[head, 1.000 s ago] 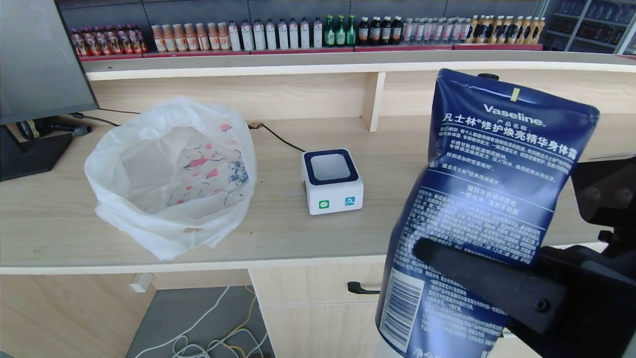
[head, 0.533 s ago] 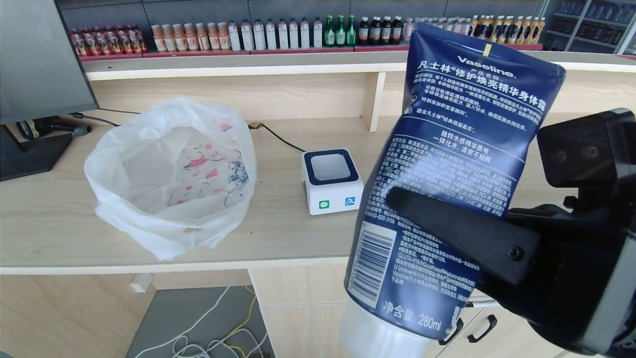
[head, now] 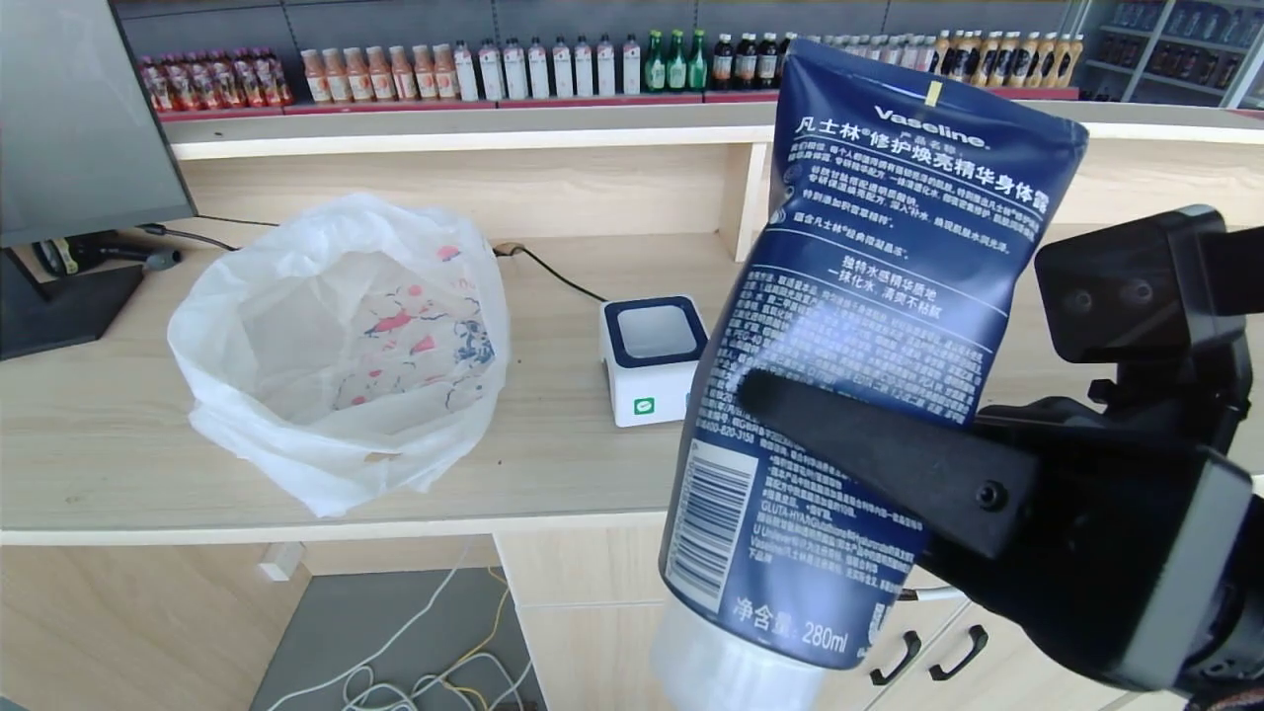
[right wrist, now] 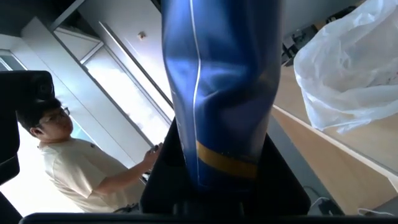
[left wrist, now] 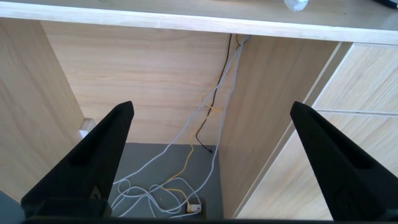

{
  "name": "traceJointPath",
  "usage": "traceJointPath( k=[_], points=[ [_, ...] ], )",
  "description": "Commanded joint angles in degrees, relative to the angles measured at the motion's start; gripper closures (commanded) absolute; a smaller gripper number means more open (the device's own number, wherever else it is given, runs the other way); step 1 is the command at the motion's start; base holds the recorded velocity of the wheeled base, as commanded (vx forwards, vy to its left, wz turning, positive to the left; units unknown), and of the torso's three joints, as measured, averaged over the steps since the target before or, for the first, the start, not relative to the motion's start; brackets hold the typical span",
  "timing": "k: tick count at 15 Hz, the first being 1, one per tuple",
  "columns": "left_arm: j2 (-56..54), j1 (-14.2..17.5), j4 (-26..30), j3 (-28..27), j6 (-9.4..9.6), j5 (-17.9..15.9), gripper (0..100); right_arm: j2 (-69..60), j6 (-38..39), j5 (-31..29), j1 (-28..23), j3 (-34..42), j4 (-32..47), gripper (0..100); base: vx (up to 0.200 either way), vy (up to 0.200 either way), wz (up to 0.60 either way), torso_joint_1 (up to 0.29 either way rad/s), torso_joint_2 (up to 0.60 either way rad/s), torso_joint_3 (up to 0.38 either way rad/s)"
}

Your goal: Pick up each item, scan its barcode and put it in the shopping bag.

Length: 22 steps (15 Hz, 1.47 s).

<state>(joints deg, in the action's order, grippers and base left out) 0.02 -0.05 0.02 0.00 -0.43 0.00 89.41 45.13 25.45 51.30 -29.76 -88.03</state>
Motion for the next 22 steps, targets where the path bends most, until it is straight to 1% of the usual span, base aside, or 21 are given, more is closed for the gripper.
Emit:
traceJointPath(
  k=[1, 9, 13, 16, 18, 20, 22],
  points=[
    [-0.02, -0.04, -0.02, 0.0, -0.01, 0.0, 0, 0.42, -0.04, 0.03, 0.03, -0.3, -0.04, 100, 0.0, 0.0, 0.0, 0.0, 0.0, 0.0],
    [-0.02, 0.05, -0.02, 0.0, -0.01, 0.0, 0, -0.64, -0.31, 0.03, 0.03, 0.4, -0.13, 100, 0.0, 0.0, 0.0, 0.0, 0.0, 0.0],
    [-0.02, 0.05, -0.02, 0.0, -0.1, 0.0, 0, -0.64, -2.06, 0.03, 0.03, 0.58, -0.13, 100, 0.0, 0.0, 0.0, 0.0, 0.0, 0.0],
    [-0.02, 0.05, -0.02, 0.0, -0.01, 0.0, 0, -0.72, -7.69, -0.05, 0.03, 1.28, -0.13, 100, 0.0, 0.0, 0.0, 0.0, 0.0, 0.0],
    [-0.02, 0.05, -0.02, 0.0, -0.01, 0.0, 0, -1.87, -14.54, -0.76, 0.03, 2.69, -0.13, 100, 0.0, 0.0, 0.0, 0.0, 0.0, 0.0],
    [-0.02, 0.05, -0.02, 0.0, -0.01, 0.0, 0, -3.62, -21.31, -3.13, -0.06, 5.76, -0.13, 100, 0.0, 0.0, 0.0, 0.0, 0.0, 0.0],
    [-0.02, 0.05, -0.02, 0.0, -0.01, 0.0, 0, -6.26, -26.23, -8.14, -0.06, 8.49, -0.13, 100, 0.0, 0.0, 0.0, 0.0, 0.0, 0.0]
  ],
)
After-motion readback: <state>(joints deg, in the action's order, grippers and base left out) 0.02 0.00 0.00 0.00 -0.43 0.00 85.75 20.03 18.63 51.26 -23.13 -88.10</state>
